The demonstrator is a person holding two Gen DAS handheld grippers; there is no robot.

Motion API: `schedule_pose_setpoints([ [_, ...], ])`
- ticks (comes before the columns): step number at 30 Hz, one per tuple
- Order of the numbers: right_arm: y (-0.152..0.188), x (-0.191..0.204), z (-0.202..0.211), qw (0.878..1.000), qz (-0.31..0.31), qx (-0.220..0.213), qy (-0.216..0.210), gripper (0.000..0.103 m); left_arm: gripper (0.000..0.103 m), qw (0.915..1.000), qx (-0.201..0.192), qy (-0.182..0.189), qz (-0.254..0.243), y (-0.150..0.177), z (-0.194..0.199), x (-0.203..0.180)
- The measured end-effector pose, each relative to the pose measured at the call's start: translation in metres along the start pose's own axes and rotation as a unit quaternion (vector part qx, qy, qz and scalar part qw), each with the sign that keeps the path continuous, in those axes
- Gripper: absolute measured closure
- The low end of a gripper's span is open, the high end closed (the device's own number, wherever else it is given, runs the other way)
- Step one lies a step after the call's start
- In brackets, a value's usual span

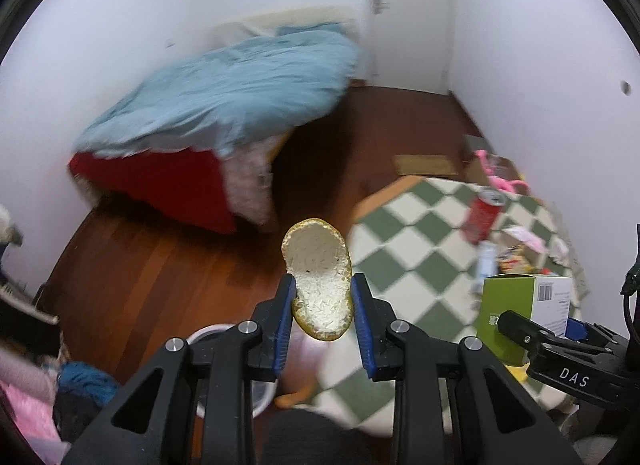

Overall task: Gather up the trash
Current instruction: 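Carry the lemon peel and white box to the trash bin and release both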

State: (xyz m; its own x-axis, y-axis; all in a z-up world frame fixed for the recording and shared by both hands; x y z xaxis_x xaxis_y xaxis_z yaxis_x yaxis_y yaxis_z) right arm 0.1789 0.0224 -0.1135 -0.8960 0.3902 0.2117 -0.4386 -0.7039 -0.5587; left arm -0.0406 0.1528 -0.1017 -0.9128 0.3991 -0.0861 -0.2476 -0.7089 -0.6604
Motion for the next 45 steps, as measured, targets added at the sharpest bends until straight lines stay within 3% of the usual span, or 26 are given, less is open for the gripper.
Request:
schedule_pose_setpoints([
  [6,0.008,0.104,-0.071,0.996,0.049,0.056,-0.054,0.014,0.078,0.9965,0.045,-0.031,0.063,0.009,-0.033,0.104],
  [11,0.021,0.180,-0.152,0.985,0.100,0.124,-0.071,0.014,0.078,0.9835,0.121,-0.039,0.129,0.029,-0.093,0.189],
  [13,0.031,0.206,-0.190,0.978,0.117,0.156,-0.072,0.014,0.078,0.9750,0.151,-0.037,0.159,0.041,-0.121,0.217],
  [17,0.044,0.237,-0.251,0.967,0.133,0.206,-0.075,0.014,0.075,0.9501,0.220,-0.011,0.221,0.069,-0.173,0.264],
  [19,0.049,0.248,-0.282,0.960,0.138,0.233,-0.074,0.012,0.070,0.9409,0.239,-0.012,0.239,0.079,-0.193,0.278],
  [20,0.049,0.251,-0.294,0.958,0.135,0.242,-0.070,0.012,0.057,0.9380,0.245,-0.015,0.245,0.080,-0.198,0.285],
  [21,0.051,0.254,-0.308,0.956,0.131,0.251,-0.071,0.012,0.032,0.9342,0.249,-0.022,0.254,0.083,-0.205,0.291],
  [23,0.053,0.258,-0.334,0.950,0.123,0.273,-0.083,0.011,0.007,0.9302,0.247,-0.021,0.271,0.085,-0.208,0.305],
  [24,0.057,0.259,-0.345,0.946,0.119,0.288,-0.086,0.001,0.007,0.9295,0.246,-0.025,0.274,0.086,-0.209,0.310],
  [26,0.062,0.258,-0.361,0.941,0.112,0.305,-0.091,0.000,0.007,0.9298,0.247,-0.038,0.271,0.087,-0.208,0.319],
  [32,0.062,0.252,-0.364,0.939,0.134,0.308,-0.068,0.000,0.006,0.9421,0.213,-0.115,0.232,0.089,-0.193,0.330],
  [38,0.063,0.256,-0.336,0.936,0.197,0.291,-0.027,0.000,0.006,0.9494,0.188,-0.161,0.194,0.092,-0.174,0.332],
  [45,0.065,0.260,-0.289,0.936,0.229,0.265,-0.020,0.000,0.006,0.9507,0.187,-0.171,0.179,0.095,-0.150,0.316],
])
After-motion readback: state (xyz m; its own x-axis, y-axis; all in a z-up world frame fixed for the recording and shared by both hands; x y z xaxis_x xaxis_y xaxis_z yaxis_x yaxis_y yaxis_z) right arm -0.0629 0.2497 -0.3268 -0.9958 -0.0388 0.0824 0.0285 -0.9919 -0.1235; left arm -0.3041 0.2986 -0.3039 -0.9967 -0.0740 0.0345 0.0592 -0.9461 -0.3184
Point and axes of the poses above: each gripper's, at about its wrist camera, not at the fingertips, and z roughly against the way its jaws point, x to its left, y to its underside, the point moved 2 cm from there along -z, roughly the way its jaws point, and after that the axes turned 12 degrees about z, right-handed, at the moved point
